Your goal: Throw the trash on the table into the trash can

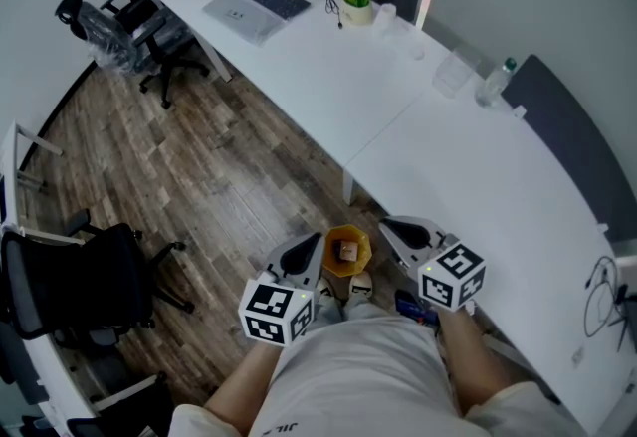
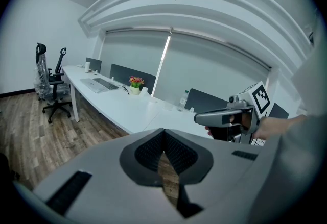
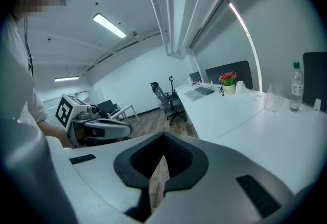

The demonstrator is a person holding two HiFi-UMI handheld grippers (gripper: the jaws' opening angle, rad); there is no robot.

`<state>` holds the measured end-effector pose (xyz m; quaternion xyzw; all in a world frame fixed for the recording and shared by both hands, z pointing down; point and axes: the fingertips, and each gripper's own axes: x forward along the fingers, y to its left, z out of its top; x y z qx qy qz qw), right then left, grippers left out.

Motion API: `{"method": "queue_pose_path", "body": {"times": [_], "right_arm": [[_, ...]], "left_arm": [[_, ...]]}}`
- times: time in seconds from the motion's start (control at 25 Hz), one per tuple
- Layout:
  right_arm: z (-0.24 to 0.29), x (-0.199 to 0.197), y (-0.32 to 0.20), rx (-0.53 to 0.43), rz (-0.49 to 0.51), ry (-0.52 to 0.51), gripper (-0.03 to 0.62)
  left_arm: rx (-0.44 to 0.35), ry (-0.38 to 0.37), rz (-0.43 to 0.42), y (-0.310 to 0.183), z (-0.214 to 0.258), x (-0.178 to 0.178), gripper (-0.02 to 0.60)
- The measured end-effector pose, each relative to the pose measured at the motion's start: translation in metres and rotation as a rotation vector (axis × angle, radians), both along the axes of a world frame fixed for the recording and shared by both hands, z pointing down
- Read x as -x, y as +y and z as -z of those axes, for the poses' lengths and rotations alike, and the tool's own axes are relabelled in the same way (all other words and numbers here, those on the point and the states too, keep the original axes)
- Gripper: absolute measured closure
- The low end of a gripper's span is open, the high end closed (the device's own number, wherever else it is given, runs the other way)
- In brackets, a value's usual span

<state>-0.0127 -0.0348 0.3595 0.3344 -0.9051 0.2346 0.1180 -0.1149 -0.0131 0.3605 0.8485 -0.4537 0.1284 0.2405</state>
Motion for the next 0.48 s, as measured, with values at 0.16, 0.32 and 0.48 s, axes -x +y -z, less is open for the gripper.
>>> {"method": "queue_pose_path", "body": {"times": [0.16,0.32,0.48], "right_arm": [[0.0004,0.0008,-0.0017,0.000,0.005,-0.001,0.563],[-0.0005,0.0013,-0.0034,-0.001,0.011,0.003,0.563],[-0.0019,0.0013,-0.0040,0.001,0.013,0.004,0.563]], "left_arm": [[0.002,0.000,0.002,-0.0015,-0.0002,0.0001,0.581],[0.005,-0.001,0.004,-0.0026,-0.0020,0.0006,0.581],[0.009,-0.002,0.006,-0.0035,-0.0035,-0.0001,0.581]]}}
